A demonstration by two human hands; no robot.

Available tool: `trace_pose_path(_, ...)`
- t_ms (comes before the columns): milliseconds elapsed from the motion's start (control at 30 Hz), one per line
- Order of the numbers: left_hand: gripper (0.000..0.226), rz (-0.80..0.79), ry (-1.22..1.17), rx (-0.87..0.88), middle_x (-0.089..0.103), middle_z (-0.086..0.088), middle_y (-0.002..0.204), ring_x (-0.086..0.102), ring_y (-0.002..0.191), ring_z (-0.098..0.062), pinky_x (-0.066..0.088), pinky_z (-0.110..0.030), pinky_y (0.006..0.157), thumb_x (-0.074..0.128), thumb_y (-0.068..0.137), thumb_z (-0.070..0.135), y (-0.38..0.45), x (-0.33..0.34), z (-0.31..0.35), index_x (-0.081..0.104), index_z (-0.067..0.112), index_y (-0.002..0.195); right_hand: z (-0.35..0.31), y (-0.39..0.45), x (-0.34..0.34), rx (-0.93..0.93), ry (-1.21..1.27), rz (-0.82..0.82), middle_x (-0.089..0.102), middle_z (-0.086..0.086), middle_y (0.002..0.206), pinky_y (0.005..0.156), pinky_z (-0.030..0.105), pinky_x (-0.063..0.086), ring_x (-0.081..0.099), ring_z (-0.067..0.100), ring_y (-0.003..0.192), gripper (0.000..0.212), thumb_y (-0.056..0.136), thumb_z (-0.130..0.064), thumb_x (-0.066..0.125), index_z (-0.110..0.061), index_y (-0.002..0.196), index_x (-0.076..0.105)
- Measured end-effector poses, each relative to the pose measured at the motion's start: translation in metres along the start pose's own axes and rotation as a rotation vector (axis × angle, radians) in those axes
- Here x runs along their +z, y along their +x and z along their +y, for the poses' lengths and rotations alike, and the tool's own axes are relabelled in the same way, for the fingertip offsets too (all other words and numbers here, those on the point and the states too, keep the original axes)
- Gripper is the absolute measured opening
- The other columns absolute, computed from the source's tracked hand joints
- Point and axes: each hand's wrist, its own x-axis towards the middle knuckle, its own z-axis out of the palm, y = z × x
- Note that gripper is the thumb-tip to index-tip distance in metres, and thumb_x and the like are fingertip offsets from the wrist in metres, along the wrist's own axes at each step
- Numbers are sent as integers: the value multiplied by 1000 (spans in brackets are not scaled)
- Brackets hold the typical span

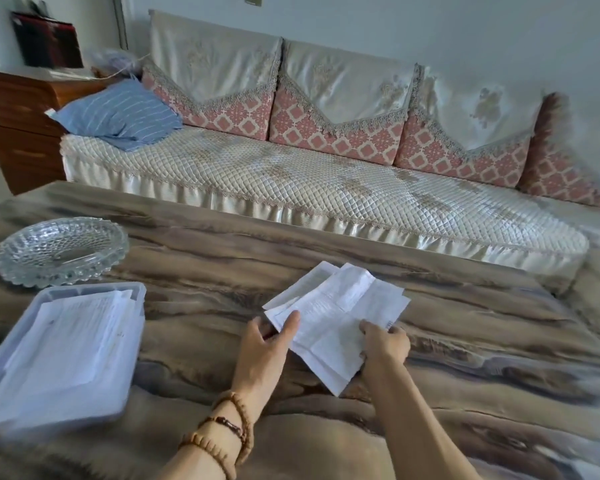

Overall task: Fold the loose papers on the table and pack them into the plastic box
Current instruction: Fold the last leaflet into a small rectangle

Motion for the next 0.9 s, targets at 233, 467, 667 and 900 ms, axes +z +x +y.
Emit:
trace_pose_path(233, 20, 210, 35, -191, 72, -9, 89, 68, 79, -24, 55, -32, 65, 76, 79, 5, -47, -33, -4, 68, 9, 98, 51, -103, -34, -47, 140, -210, 70, 10, 101, 69, 33, 55, 68, 25, 89, 54, 70, -2, 81, -4, 118, 57)
trace_pose_path(467, 44, 48, 494, -114, 69, 1, 103, 67, 91, -14, 56, -34, 75, 84, 71, 32, -64, -108, 23, 62, 19, 107, 24, -83, -93, -94, -78, -535, 68, 6, 116, 87, 50, 55, 68, 30, 100, 71, 66, -19, 88, -13, 129, 55)
trace_pose_path(667, 81, 76, 430, 71, 73, 4, 104, 69, 98, -16, 56, -40, 87, 85, 46, 69, -67, -123, 28, 70, 17, 107, 16, -99, -96, -303, -160, -662, 73, 22, 95, 80, 61, 54, 70, 39, 89, 19, 72, -6, 81, 0, 88, 73)
trace_pose_path(900, 25, 55, 352, 220, 76, -2, 87, 72, 85, -20, 58, -39, 78, 88, 69, 20, -85, -123, 39, 74, 14, 88, 8, -120, -100, -434, -100, -724, 76, 9, 93, 65, 35, 59, 73, 26, 85, 42, 60, -13, 90, -4, 96, 72)
